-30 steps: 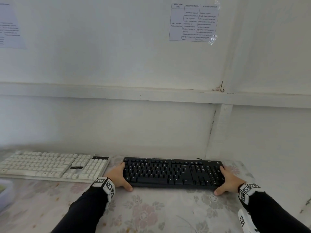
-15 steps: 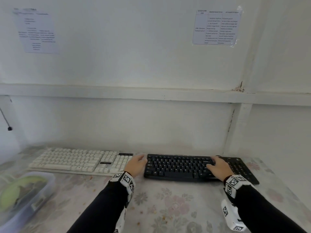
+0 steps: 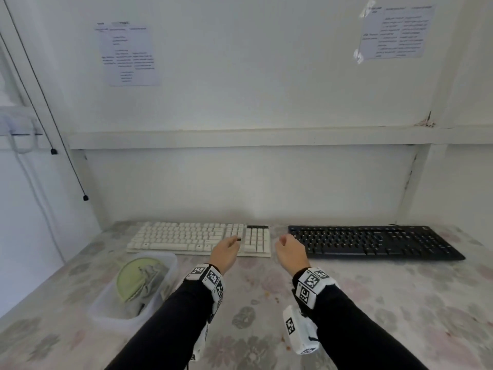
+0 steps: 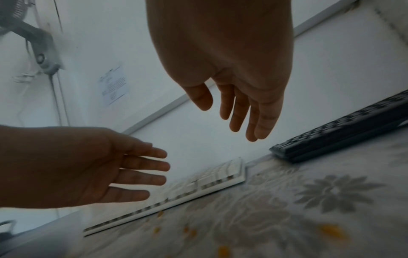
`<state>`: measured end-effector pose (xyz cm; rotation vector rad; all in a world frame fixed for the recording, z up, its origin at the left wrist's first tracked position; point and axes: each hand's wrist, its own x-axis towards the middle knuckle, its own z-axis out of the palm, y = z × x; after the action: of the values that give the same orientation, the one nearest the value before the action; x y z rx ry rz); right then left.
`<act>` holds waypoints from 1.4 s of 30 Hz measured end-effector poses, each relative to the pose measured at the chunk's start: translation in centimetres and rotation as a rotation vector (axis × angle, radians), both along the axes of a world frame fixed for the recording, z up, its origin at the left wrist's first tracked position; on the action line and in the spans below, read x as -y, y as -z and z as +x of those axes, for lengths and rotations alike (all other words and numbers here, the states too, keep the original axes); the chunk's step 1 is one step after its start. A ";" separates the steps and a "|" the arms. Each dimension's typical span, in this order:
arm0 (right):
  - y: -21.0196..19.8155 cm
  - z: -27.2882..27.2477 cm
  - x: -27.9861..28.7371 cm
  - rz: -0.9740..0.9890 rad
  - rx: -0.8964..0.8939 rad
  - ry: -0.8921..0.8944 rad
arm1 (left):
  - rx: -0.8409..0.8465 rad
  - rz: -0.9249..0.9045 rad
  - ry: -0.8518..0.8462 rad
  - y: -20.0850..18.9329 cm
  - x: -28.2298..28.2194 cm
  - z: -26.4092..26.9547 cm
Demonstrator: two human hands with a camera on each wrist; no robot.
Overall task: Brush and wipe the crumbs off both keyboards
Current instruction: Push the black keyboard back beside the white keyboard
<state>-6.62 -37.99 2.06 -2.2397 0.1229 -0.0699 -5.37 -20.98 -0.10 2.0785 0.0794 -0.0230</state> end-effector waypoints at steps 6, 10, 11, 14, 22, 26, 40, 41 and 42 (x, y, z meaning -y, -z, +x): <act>0.7 -2.0 -5.0 0.019 -0.017 -0.036 | 0.000 -0.009 -0.001 0.0 -2.5 -1.5; 1.0 -2.9 -6.8 0.001 -0.033 -0.090 | 0.004 0.011 -0.022 -0.2 -3.4 -2.4; 1.0 -3.1 -7.2 -0.001 -0.043 -0.101 | 0.007 0.016 -0.024 -0.4 -3.7 -2.7; 1.0 -3.7 -8.4 0.009 -0.059 -0.119 | 0.005 0.026 -0.032 -0.8 -4.7 -3.6; 0.7 -5.2 -12.6 -0.019 -0.070 -0.226 | 0.089 -0.110 -0.176 -1.6 -9.9 -7.0; 0.6 -6.2 -15.5 -0.035 -0.115 -0.325 | 0.148 -0.114 -0.296 -1.8 -14.9 -8.9; 2.8 -5.5 -22.9 -0.124 -0.414 -0.654 | -0.229 -0.072 0.160 1.3 -26.6 -10.8; 2.6 -5.4 -23.1 -0.170 -0.425 -0.656 | -0.210 -0.097 0.206 1.6 -26.7 -10.6; 2.3 -5.2 -23.2 -0.209 -0.430 -0.660 | -0.199 -0.107 0.231 1.8 -27.0 -10.3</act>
<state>-11.87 -14.75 -0.28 -2.3594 -0.4113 0.7849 -15.65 5.98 -1.94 1.9637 -0.0406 -0.3672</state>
